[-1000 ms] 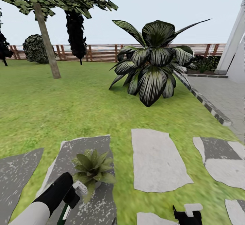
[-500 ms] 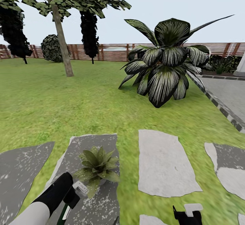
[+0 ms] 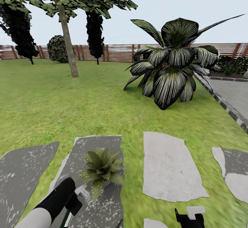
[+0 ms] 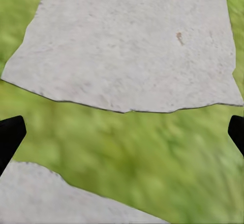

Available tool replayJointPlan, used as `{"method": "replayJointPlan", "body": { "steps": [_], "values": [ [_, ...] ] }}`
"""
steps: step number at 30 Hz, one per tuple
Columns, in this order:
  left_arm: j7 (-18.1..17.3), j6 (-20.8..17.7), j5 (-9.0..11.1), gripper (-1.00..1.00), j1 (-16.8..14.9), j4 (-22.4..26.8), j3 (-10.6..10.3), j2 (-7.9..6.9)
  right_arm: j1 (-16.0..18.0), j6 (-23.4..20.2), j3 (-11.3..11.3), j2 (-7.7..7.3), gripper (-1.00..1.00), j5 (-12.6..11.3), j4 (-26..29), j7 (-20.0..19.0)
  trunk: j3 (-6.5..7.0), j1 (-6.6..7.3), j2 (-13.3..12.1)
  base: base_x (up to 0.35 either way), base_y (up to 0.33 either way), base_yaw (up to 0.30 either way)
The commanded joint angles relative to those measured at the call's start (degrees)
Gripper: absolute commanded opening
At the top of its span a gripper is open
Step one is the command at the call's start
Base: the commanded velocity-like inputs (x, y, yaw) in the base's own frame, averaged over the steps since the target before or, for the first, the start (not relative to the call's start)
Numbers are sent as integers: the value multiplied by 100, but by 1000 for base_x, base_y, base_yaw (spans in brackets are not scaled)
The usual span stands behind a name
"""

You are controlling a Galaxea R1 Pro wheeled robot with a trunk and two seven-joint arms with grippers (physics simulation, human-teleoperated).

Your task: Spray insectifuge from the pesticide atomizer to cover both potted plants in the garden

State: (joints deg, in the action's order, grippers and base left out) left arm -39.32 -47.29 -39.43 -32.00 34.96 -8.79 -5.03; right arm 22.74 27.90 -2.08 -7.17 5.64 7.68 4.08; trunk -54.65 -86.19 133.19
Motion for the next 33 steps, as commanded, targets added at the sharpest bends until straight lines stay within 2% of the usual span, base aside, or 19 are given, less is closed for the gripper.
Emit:
{"method": "replayJointPlan", "body": {
  "steps": [1, 8, 19, 25, 33],
  "values": [
    [-53, 0, -76, -100, 1, 9, -23, -2, 3, 14, -20, 2, 100, 60, -4, 31, -5, 1, 2, 0, 0, 247],
    [-53, -8, -99, -100, 10, 27, -17, 2, 3, 14, -20, 1, 100, 60, -4, 31, -5, 1, 2, 0, -31, 121],
    [-49, -8, -100, -100, 9, 34, -17, 2, 3, 14, -20, 5, 100, 60, -4, 31, -5, 1, 2, 0, -254, 14],
    [-49, -8, -100, -100, 10, 43, -17, 2, 3, 14, -19, 5, 100, 60, -4, 31, -5, 1, 2, 0, -226, 234],
    [-49, -9, -100, -100, 10, 21, -34, 1, 3, 14, -20, 5, 100, 60, -4, 30, -5, 1, 2, 0, -25, 260]
  ]
}}
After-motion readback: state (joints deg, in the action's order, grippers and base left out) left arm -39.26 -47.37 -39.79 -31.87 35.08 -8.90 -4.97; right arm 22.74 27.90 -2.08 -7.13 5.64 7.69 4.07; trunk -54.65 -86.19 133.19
